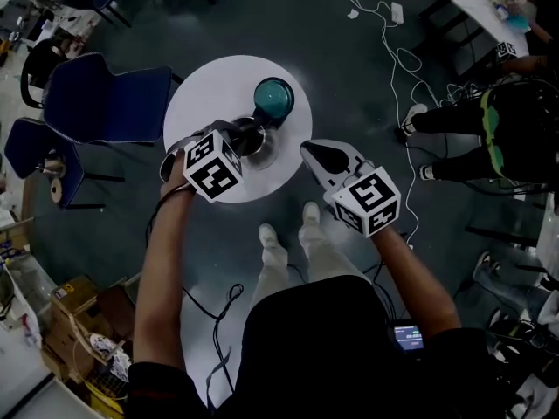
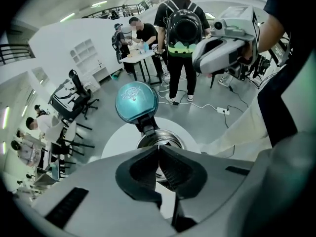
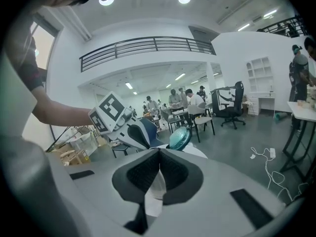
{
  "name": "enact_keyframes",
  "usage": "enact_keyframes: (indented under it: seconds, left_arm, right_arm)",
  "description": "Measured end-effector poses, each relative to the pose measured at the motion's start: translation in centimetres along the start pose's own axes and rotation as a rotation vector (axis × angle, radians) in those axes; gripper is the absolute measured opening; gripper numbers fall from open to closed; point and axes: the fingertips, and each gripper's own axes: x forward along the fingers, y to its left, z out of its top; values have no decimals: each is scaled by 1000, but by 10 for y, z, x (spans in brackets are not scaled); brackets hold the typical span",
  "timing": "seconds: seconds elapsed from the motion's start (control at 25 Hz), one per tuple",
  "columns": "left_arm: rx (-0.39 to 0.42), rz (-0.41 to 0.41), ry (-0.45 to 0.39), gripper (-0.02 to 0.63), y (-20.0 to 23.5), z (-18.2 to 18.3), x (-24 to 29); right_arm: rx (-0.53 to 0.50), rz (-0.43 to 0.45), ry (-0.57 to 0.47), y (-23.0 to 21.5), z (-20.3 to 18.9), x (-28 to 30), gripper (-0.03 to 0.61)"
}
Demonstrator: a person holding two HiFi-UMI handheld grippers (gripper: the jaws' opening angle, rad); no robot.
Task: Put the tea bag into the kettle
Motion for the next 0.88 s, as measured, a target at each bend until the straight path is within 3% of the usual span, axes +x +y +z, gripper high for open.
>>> enact_keyframes:
  seconds: [0.52, 0.88]
  left_arm:
    - [-114, 142, -242, 15, -11, 22, -77]
    - [-332, 278, -445, 15, -13, 16, -123]
  right_arm:
    - [-83, -12, -37, 24, 41, -12, 20]
    - [-119, -13, -73, 46, 66, -11, 20]
